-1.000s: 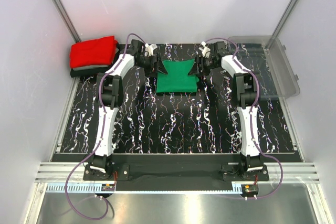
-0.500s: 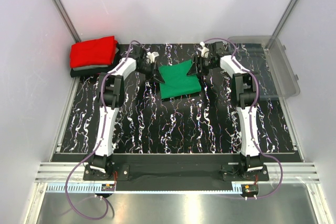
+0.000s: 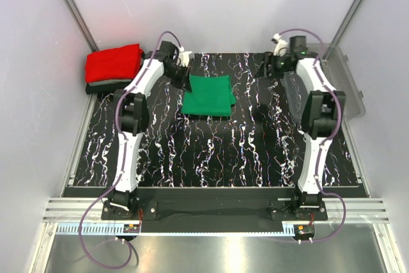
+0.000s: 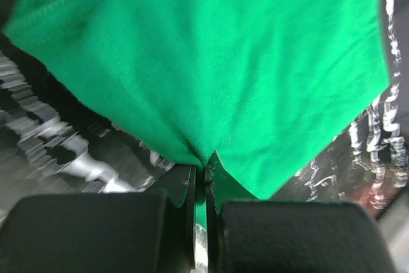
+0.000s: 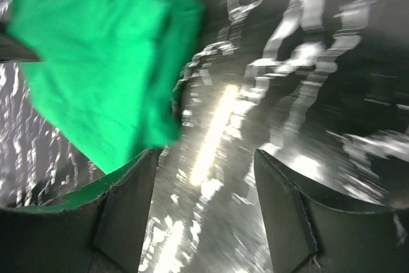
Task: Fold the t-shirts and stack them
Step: Neatly place the folded tshirt to the corner
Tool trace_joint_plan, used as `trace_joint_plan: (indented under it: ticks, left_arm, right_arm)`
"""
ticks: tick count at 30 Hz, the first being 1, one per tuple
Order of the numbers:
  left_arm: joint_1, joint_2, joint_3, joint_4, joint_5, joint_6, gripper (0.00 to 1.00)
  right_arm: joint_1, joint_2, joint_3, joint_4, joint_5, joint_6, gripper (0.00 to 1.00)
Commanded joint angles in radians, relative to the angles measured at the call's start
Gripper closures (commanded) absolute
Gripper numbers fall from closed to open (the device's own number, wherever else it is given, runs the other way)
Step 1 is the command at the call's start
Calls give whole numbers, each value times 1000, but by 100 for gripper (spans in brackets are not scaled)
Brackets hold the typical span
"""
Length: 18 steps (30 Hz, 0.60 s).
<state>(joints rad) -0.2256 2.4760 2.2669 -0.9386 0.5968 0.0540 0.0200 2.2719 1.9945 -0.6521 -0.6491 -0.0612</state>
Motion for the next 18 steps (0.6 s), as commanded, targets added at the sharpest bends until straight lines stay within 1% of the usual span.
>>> trace_joint_plan:
  ticks: [1,6,8,18]
  left_arm:
    - [23,-152,66,-51,-146,150,100]
    - [54,-216,71,-71,-233,217,100]
    - [61,-236,78,-75,-294,245,100]
    - [97,-272,115,-81,-495,395,100]
  right_arm:
    - [-14,-110,-34,-17,60,-63,30]
    - [-14,-127,-80,-12,42,-55,30]
    - [-14,-126,-94,-6,39,-49,30]
    - [-14,-120,-118,9,-1,-23,30]
